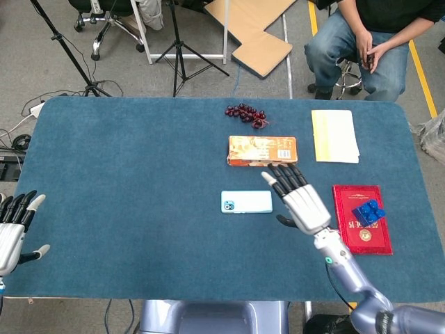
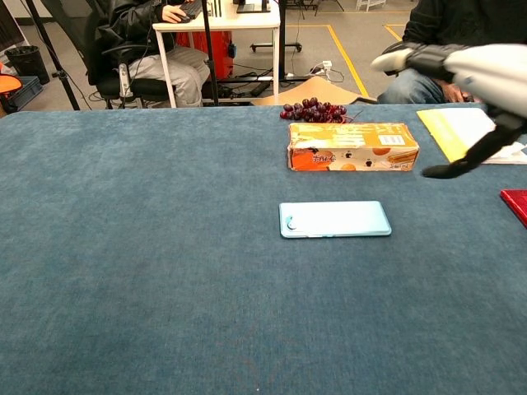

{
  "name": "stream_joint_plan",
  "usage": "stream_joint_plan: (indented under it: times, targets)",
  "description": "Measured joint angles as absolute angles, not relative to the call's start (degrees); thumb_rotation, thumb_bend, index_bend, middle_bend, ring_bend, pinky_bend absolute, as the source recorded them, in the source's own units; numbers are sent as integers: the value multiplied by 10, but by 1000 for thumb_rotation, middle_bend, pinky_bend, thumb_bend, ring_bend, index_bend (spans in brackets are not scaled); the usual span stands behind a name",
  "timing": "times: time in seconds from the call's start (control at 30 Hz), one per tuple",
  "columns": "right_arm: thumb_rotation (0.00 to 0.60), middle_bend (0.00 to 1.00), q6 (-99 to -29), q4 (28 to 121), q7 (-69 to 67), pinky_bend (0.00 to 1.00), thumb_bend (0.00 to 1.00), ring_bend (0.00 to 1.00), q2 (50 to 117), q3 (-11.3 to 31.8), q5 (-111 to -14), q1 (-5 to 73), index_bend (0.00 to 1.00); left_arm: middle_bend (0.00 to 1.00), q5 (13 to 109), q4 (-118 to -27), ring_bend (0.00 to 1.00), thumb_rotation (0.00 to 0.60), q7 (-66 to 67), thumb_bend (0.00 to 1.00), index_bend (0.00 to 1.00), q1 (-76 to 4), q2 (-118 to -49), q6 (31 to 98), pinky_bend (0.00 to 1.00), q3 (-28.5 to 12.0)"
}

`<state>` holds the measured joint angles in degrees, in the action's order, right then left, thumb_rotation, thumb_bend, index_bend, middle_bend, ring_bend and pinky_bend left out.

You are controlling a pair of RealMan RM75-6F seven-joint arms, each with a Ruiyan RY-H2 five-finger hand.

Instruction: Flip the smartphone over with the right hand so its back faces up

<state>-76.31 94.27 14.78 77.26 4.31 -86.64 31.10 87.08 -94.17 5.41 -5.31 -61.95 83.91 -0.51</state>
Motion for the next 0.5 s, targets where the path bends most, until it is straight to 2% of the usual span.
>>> stream_joint_plan:
  times: [0.27,0.5]
  targets:
    - [600,0,-869,998,142,0,0,0,697,3,-890,217,2,0,893,-939,0,600,44,0,0,-47,-620,862,0,-1]
    - [600,0,-947,977,85,0,0,0,665,-29,-897,131,0,0,907,-941,0,600,30,0,0,-41,-614,874,0,3]
